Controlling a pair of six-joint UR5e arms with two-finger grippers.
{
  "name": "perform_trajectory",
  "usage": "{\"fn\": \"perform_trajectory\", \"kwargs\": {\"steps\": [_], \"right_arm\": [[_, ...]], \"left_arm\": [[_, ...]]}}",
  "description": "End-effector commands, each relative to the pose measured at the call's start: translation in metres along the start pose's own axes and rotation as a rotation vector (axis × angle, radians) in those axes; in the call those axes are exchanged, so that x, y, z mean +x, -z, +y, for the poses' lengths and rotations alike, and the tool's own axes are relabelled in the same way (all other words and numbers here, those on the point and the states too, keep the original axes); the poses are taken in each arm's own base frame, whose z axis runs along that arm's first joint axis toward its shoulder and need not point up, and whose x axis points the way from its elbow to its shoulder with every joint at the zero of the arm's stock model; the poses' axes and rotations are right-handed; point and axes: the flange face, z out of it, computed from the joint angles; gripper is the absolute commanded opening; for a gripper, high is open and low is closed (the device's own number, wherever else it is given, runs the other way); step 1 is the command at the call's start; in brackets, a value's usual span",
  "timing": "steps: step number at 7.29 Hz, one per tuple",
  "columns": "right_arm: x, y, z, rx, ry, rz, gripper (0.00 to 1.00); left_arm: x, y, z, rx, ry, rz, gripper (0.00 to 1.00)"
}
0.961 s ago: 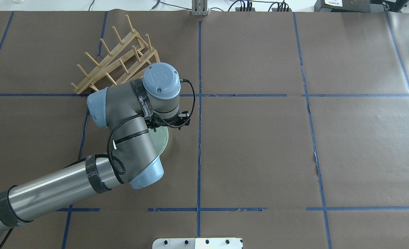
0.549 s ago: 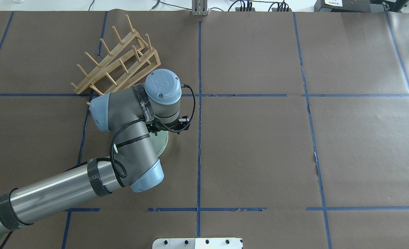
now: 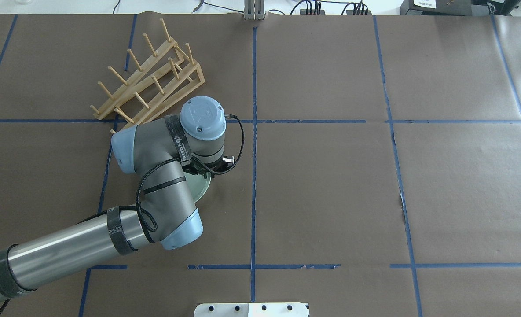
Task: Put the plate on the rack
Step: 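Lower the left gripper and grasp the plate's rim, then lift the plate with the left gripper and tilt it upright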
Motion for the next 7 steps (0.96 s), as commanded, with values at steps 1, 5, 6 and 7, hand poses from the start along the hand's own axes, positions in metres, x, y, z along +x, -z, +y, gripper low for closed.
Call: {"fn": "perform_trajectory", "kwargs": {"steps": [1, 5, 6, 7], "right_arm": [[0.0, 0.001, -0.001, 0.002, 0.0, 0.0, 1.0], [0.0, 0.0, 0.0, 0.0, 0.0, 0.0, 1.0], [0.0, 0.0, 0.0, 0.0, 0.0, 0.0, 1.0], [0.0, 0.0, -0.001, 0.001, 0.001, 0.0, 1.0]], "left_arm": [[-0.001, 0.039, -0.011, 0.037, 0.015, 0.066, 0.0], [-0.069, 0.212, -0.082, 0.207, 0.334, 0.645, 0.0], [-0.096, 0.225, -0.089, 0.223, 0.413, 0.808, 0.0], [-0.139, 0.233, -0.098, 0.276, 0.5, 0.999, 0.0]]}}
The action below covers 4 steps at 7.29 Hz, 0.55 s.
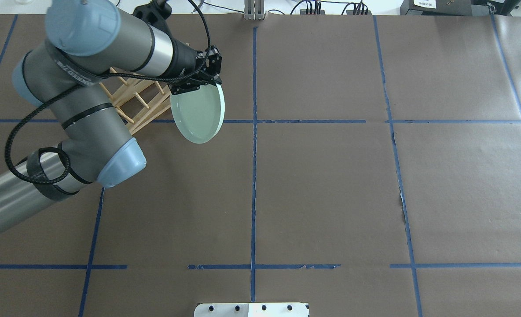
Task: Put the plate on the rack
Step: 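Lift the plate with the left gripper and tilt it upright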
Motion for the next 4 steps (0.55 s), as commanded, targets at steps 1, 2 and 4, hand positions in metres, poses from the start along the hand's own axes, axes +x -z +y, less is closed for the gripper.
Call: {"fn": "perform_trajectory", "kwargs": {"steps": [1, 2, 4], "right_arm": [[0.0, 0.0, 0.0, 0.0, 0.0, 0.0, 1.0], [0.001, -0.001, 0.0, -0.001, -0.001, 0.0, 1.0], [0.0, 0.0, 0.0, 0.0, 0.0, 0.0, 1.0]], "left_arm": [[-0.031, 0.058, -0.043, 0.116, 0.197, 0.418, 0.0], [-0.049, 0.062, -0.059, 0.197, 0.216, 0.539, 0.0], [-0.076, 0.067, -0.11, 0.261, 0.217, 0.644, 0.0]]}}
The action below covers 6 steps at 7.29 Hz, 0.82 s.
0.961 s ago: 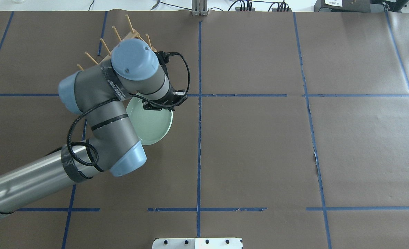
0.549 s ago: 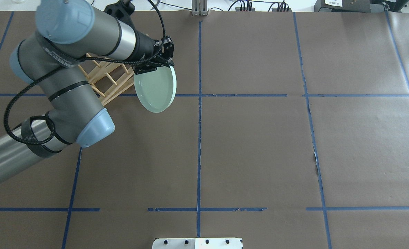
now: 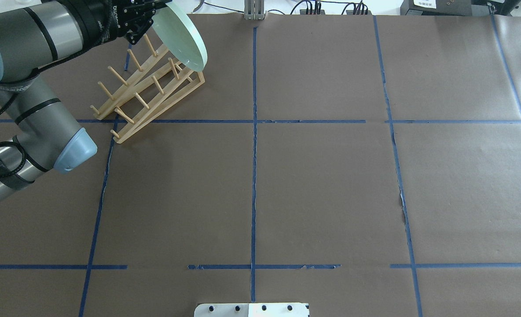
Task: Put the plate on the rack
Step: 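Lift the plate with the left gripper and tilt it upright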
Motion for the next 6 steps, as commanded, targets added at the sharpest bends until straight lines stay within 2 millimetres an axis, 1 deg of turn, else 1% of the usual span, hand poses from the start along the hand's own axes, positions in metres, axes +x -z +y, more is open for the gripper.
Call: {"fn": "perform_trajectory", "kwargs": {"steps": [1, 2, 3, 4, 5, 6], "right_arm": [[0.0, 0.0, 0.0, 0.0, 0.0, 0.0, 1.0], [0.0, 0.0, 0.0, 0.0, 0.0, 0.0, 1.0], [0.0, 0.0, 0.0, 0.0, 0.0, 0.0, 1.0], [0.0, 0.0, -0.001, 0.001, 0.001, 0.0, 1.0], [0.0, 0.0, 0.0, 0.0, 0.0, 0.0, 1.0], [0.0, 0.0, 0.0, 0.0, 0.0, 0.0, 1.0]], "left_arm": [[-0.019, 0.006, -0.061, 0.079, 0.005, 0.094, 0.0], [-0.021, 0.008, -0.065, 0.076, 0.002, 0.104, 0.0], [-0.028, 0.006, -0.076, 0.093, -0.009, 0.085, 0.0], [-0.047, -0.003, -0.084, 0.087, -0.011, 0.039, 0.0], [-0.049, -0.004, -0.083, 0.055, -0.056, 0.017, 0.0], [-0.048, -0.002, -0.085, 0.021, -0.121, -0.007, 0.0]]}}
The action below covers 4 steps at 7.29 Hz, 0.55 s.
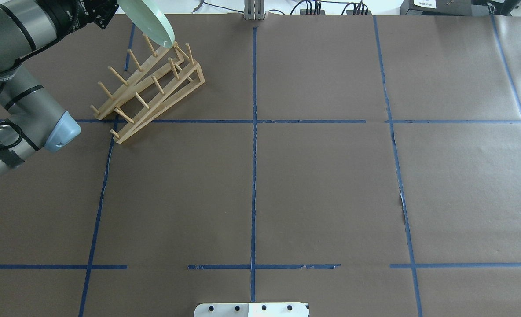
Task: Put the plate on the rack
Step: 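Lift the plate with the left gripper and tilt it upright, then lower the upright plate into the wooden rack slots with the left gripper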
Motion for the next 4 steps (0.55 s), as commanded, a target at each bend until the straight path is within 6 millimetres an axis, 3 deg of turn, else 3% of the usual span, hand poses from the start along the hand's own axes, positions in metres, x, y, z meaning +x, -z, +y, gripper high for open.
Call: {"fn": "perform_trajectory", "kwargs": {"steps": [1, 4], "right_arm": [[0.0, 0.0, 0.0, 0.0, 0.0, 0.0, 1.0], [0.0, 0.0, 0.0, 0.0, 0.0, 0.0, 1.0]], "left_arm": [[0.001, 0.002, -0.008, -0.053, -0.074, -0.034, 0.0], [0.017, -0.011, -0.007, -0.054, -0.08, -0.014, 0.0]]}}
